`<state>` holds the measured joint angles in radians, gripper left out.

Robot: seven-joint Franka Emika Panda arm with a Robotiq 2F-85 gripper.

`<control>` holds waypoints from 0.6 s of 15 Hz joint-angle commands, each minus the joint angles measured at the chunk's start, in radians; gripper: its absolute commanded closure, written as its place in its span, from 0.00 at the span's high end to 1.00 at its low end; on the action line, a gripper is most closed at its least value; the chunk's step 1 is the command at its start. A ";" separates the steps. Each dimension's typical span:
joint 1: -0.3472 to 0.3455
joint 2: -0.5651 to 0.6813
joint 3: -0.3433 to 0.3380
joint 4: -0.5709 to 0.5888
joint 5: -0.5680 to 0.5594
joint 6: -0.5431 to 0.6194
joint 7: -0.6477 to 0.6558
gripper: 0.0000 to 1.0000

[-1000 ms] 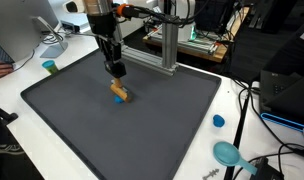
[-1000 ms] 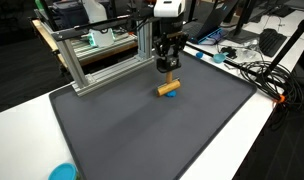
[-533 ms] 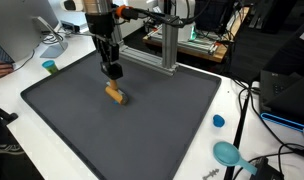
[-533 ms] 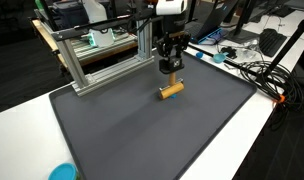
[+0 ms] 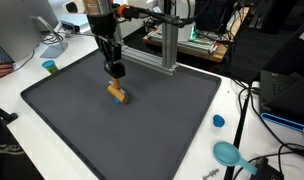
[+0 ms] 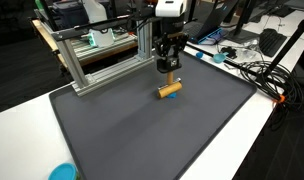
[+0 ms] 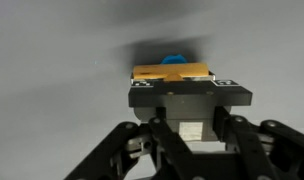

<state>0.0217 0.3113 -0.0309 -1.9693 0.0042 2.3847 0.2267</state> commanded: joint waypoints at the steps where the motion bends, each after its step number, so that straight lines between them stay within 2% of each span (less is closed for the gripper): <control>1: -0.002 0.061 -0.008 0.016 -0.005 -0.023 0.003 0.21; 9: -0.003 0.115 -0.012 0.068 -0.010 -0.037 0.004 0.21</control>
<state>0.0189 0.3381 -0.0319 -1.9289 0.0048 2.3562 0.2267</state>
